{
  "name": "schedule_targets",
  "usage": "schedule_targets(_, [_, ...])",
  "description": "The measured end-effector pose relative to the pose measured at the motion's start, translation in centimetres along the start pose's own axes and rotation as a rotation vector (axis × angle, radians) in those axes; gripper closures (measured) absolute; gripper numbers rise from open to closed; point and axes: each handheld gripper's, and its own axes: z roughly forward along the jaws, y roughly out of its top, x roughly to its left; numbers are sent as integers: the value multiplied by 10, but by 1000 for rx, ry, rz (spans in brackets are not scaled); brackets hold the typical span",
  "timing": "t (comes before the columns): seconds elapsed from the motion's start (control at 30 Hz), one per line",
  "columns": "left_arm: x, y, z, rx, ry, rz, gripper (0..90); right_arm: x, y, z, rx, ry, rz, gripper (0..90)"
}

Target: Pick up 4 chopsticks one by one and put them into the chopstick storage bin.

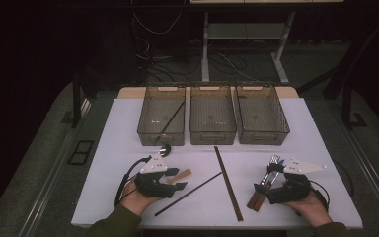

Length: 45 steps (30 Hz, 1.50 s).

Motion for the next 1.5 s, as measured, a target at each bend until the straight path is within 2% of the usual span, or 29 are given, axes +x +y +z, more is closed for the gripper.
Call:
schedule_targets(0.23, [-5, -2, 9, 56, -44, 3, 637, 0, 0, 0, 0, 0, 0, 7])
schedule_targets(0.37, [-7, -3, 15, 87, -69, -16, 706, 0, 0, 0, 0, -1, -1, 7])
schedule_targets(0.63, [-10, -5, 23, 125, -87, -13, 779, 0, 0, 0, 2, -1, 1, 7])
schedule_targets(0.87, [-9, -8, 31, 169, -89, -4, 783, 0, 0, 1, 2, -1, 0, 7])
schedule_targets(1.1, [-14, -9, 36, 200, -64, 27, 790, 0, 0, 0, 1, -1, 2, 7])
schedule_targets(1.17, [-16, -8, 36, 207, -49, 58, 805, 0, 0, 0, 2, -1, 1, 7])
schedule_targets(1.33, [-21, -7, 37, 221, -15, 97, 834, 0, 0, 1, 2, 0, 0, 7])
schedule_targets(1.47, [-22, -5, 38, 229, 0, 86, 853, 0, 0, 1, 3, 0, 1, 7])
schedule_targets(1.5, [-22, -5, 38, 237, 1, 94, 855, 0, 0, 1, 3, 0, 2, 7])
